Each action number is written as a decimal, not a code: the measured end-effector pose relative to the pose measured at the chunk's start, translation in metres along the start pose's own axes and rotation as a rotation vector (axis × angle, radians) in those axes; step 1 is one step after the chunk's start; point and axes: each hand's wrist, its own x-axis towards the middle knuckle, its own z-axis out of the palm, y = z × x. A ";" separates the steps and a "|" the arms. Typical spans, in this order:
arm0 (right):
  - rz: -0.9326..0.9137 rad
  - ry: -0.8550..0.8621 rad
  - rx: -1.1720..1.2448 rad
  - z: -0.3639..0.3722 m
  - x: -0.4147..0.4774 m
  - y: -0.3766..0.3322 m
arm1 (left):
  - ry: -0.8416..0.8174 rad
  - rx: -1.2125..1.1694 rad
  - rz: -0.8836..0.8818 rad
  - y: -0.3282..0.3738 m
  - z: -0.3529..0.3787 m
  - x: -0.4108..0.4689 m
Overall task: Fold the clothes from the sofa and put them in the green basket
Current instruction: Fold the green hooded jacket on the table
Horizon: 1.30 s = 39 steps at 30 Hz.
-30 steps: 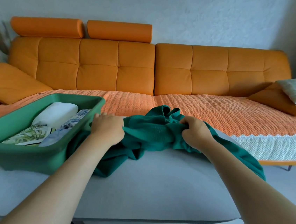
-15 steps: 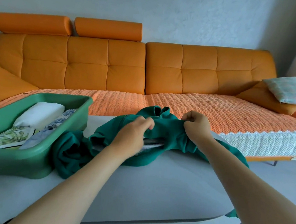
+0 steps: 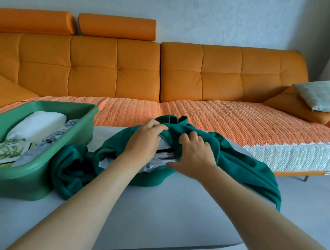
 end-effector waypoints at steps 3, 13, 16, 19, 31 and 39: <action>0.087 -0.027 -0.111 0.008 0.007 0.014 | 0.122 0.160 0.229 0.007 -0.003 -0.004; 0.161 -0.026 0.100 0.006 0.022 0.037 | -0.325 0.561 0.408 0.012 0.019 -0.034; 0.193 0.046 0.282 0.000 0.020 0.044 | -0.289 0.762 0.414 0.010 0.022 -0.032; 0.179 0.074 0.375 -0.007 0.018 0.052 | -0.255 0.714 0.395 0.013 0.023 -0.025; 0.015 0.318 0.389 -0.064 0.001 0.063 | -0.124 -0.456 -0.288 0.003 -0.060 0.006; -0.091 0.055 -0.192 -0.054 -0.031 0.063 | -0.582 0.336 -0.259 0.014 -0.053 -0.022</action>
